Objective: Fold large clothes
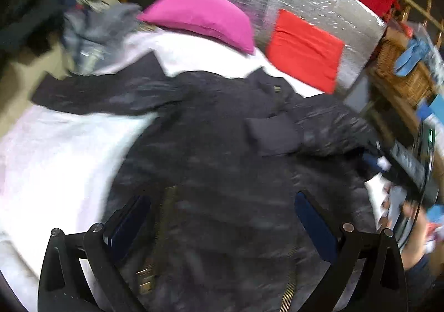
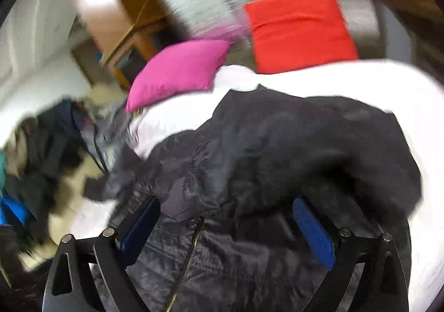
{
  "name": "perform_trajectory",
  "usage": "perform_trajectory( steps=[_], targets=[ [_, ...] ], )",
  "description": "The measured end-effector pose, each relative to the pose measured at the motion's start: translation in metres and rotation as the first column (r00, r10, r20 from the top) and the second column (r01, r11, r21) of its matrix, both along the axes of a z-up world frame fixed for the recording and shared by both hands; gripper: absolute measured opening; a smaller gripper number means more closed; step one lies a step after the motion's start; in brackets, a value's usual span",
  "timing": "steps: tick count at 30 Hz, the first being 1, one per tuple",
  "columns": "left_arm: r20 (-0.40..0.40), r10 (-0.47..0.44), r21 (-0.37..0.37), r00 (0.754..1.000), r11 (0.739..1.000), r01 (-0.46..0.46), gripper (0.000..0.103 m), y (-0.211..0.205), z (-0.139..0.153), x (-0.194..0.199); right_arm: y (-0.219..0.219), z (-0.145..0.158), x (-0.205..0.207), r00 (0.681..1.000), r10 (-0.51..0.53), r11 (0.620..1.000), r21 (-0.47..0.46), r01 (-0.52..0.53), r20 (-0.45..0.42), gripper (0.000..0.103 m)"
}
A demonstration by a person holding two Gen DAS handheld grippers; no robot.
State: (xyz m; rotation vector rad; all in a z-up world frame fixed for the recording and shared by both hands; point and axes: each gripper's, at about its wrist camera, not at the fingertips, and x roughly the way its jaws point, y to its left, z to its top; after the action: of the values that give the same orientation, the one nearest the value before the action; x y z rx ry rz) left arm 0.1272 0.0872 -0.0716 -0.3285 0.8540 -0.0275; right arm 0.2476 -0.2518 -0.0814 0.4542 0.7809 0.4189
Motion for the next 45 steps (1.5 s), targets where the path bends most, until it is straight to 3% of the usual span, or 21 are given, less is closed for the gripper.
perform_trajectory(
  steps=[2, 4, 6, 7, 9, 11, 14, 15, 17, 18, 21, 23, 25, 27, 28, 31, 36, 38, 43, 44, 45],
  targets=[
    [-0.036, -0.055, -0.126, 0.998, 0.991, 0.05, 0.103, -0.008, -0.002, 0.03, -0.02, -0.003, -0.006, 0.999, -0.037, 0.993, 0.115, 0.04, -0.023, 0.098],
    [-0.073, -0.092, -0.267, 0.993, 0.961, 0.069, 0.103, -0.015, -0.009, 0.062, -0.037, -0.004, -0.016, 0.997, -0.067, 0.981, 0.179, 0.075, -0.05, 0.098],
    [-0.132, -0.108, -0.453, 0.985, 0.89, 0.037, 0.103, -0.021, -0.029, 0.098, -0.053, -0.011, -0.025, 0.993, -0.094, 0.969, 0.223, 0.108, -0.075, 0.098],
    [-0.161, -0.099, -0.495, 0.982, 0.869, 0.006, 0.102, -0.023, -0.037, 0.107, -0.06, -0.012, -0.032, 0.991, -0.104, 0.965, 0.232, 0.12, -0.08, 0.098],
    [-0.234, -0.073, -0.599, 0.97, 0.796, -0.085, 0.102, -0.03, -0.06, 0.132, -0.072, -0.01, -0.043, 0.989, -0.122, 0.961, 0.241, 0.138, -0.079, 0.098],
    [-0.265, -0.04, -0.631, 0.963, 0.762, -0.142, 0.102, -0.034, -0.075, 0.148, -0.083, -0.008, -0.052, 0.988, -0.132, 0.958, 0.244, 0.147, -0.076, 0.098],
    [-0.294, 0.037, -0.602, 0.955, 0.769, -0.215, 0.101, -0.033, -0.087, 0.164, -0.093, -0.006, -0.064, 0.987, -0.146, 0.958, 0.24, 0.157, -0.064, 0.098],
    [-0.3, 0.042, -0.6, 0.953, 0.769, -0.222, 0.09, -0.034, -0.091, 0.169, -0.098, -0.005, -0.068, 0.987, -0.148, 0.96, 0.232, 0.157, -0.058, 0.098],
    [-0.32, 0.041, -0.54, 0.947, 0.813, -0.218, 0.048, -0.038, -0.093, 0.176, -0.101, -0.005, -0.071, 0.987, -0.152, 0.966, 0.205, 0.159, -0.05, 0.098],
    [-0.329, 0.035, -0.514, 0.944, 0.832, -0.209, 0.009, -0.039, -0.094, 0.18, -0.101, -0.006, -0.071, 0.987, -0.154, 0.967, 0.197, 0.161, -0.05, 0.098],
    [-0.291, 0.026, -0.461, 0.956, 0.872, -0.164, 0.007, -0.042, -0.085, 0.184, -0.104, -0.013, -0.067, 0.984, -0.165, 0.967, 0.185, 0.175, -0.071, 0.098],
    [-0.194, 0.037, -0.399, 0.98, 0.91, -0.113, 0.007, -0.04, -0.052, 0.182, -0.106, -0.019, -0.062, 0.982, -0.169, 0.966, 0.184, 0.183, -0.09, 0.098],
    [-0.039, 0.051, -0.299, 0.998, 0.952, -0.061, 0.007, -0.034, -0.002, 0.175, -0.112, -0.023, -0.057, 0.977, -0.185, 0.961, 0.186, 0.202, -0.105, 0.098],
    [0.117, 0.067, -0.185, 0.991, 0.982, -0.044, 0.007, -0.024, 0.044, 0.166, -0.119, -0.026, -0.052, 0.973, -0.2, 0.956, 0.198, 0.219, -0.111, 0.098],
    [0.133, 0.059, -0.172, 0.989, 0.985, -0.035, 0.007, -0.021, 0.052, 0.166, -0.123, -0.028, -0.045, 0.971, -0.207, 0.952, 0.202, 0.228, -0.12, 0.098],
    [0.101, 0.053, -0.102, 0.994, 0.994, -0.042, 0.008, -0.012, 0.046, 0.174, -0.131, -0.038, -0.021, 0.962, -0.215, 0.941, 0.228, 0.25, -0.168, 0.098],
    [-0.038, 0.055, -0.056, 0.998, 0.997, -0.057, 0.008, -0.007, -0.01, 0.2, -0.135, -0.05, 0.038, 0.954, -0.195, 0.957, 0.171, 0.236, -0.229, 0.098],
    [-0.056, 0.049, -0.041, 0.997, 0.998, -0.051, 0.008, -0.005, -0.022, 0.198, -0.138, -0.055, 0.065, 0.944, -0.215, 0.961, 0.119, 0.251, -0.251, 0.098],
    [-0.063, 0.034, -0.025, 0.997, 0.999, -0.036, 0.008, 0.0, -0.037, 0.201, -0.134, -0.088, 0.133, 0.911, -0.134, 0.97, 0.138, 0.202, -0.391, 0.097],
    [-0.054, 0.026, -0.017, 0.998, 0.999, -0.027, 0.008, 0.002, -0.039, 0.2, -0.131, -0.088, 0.14, 0.913, -0.126, 0.974, 0.124, 0.188, -0.388, 0.082],
    [-0.038, 0.017, -0.012, 0.999, 1.0, -0.018, 0.008, 0.002, -0.037, 0.199, -0.127, -0.082, 0.145, 0.925, -0.112, 0.983, 0.095, 0.156, -0.362, 0.052]
  ],
)
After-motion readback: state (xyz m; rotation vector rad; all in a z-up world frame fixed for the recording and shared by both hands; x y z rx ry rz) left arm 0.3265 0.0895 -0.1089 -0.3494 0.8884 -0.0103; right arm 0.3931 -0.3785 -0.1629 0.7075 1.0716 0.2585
